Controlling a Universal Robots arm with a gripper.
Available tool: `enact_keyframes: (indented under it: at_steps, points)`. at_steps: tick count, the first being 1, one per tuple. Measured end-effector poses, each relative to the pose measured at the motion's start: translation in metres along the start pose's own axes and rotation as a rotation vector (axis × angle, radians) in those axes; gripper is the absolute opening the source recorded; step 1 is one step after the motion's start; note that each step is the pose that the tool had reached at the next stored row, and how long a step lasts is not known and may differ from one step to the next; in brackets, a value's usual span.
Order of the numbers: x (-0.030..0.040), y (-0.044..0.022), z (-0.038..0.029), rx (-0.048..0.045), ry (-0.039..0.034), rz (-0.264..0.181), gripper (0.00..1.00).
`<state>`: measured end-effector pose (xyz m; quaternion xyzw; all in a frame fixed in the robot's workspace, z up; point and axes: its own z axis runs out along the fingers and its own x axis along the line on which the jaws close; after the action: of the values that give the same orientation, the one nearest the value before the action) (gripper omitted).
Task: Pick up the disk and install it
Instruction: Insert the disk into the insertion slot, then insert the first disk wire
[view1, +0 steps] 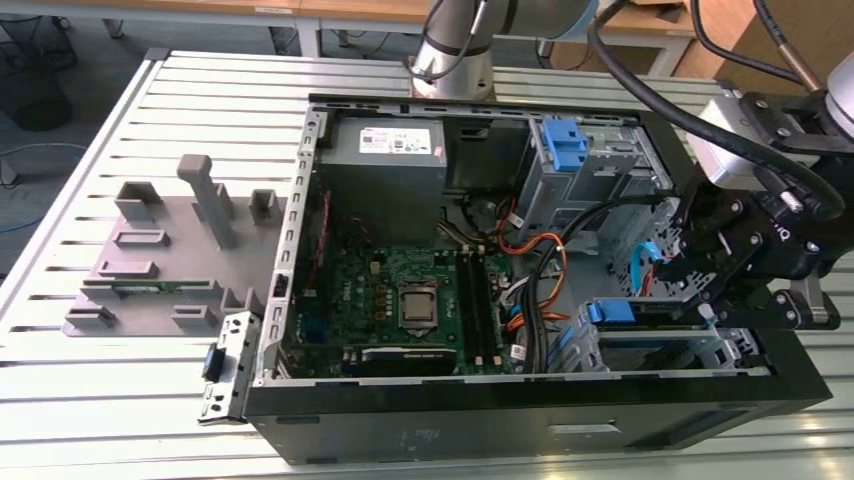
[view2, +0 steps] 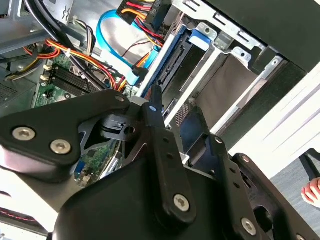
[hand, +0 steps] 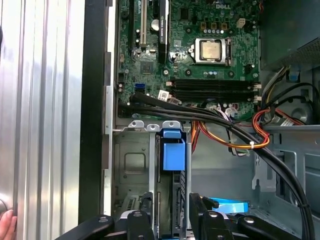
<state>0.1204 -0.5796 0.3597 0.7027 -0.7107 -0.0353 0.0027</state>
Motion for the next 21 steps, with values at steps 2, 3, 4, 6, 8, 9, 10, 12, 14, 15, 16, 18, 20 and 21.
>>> enact_keyframes:
  at_steps: [2, 3, 4, 6, 8, 9, 10, 12, 14, 15, 16, 18, 20, 21]
  points:
    - [-0.0001, 0.0001, 0.0004, 0.0007, 0.0003, 0.000, 0.42]
    - [-0.0001, 0.0001, 0.0010, 0.0022, 0.0002, -0.001, 0.42]
    - [-0.0001, 0.0001, 0.0015, 0.0053, 0.0004, -0.003, 0.42]
    - [0.0000, 0.0000, 0.0022, 0.0098, 0.0006, -0.007, 0.42]
    - [0.0000, 0.0000, 0.0022, 0.0098, 0.0007, -0.007, 0.42]
    - [0.0000, 0.0000, 0.0022, 0.0099, 0.0007, -0.007, 0.42]
    - [0.0000, 0.0001, 0.0022, 0.0098, 0.0006, -0.007, 0.42]
    - [0.0000, 0.0001, 0.0017, 0.0098, 0.0005, -0.007, 0.42]
    - [-0.0001, 0.0001, 0.0011, 0.0099, 0.0003, -0.007, 0.42]
    - [-0.0001, 0.0001, 0.0011, 0.0098, 0.0002, -0.007, 0.42]
    - [-0.0001, 0.0001, 0.0010, 0.0099, 0.0003, -0.007, 0.42]
    - [-0.0002, 0.0002, -0.0013, 0.0098, 0.0005, -0.007, 0.42]
    - [-0.0002, 0.0003, -0.0013, 0.0098, 0.0005, -0.007, 0.42]
    - [-0.0002, 0.0002, -0.0014, 0.0098, 0.0005, -0.007, 0.42]
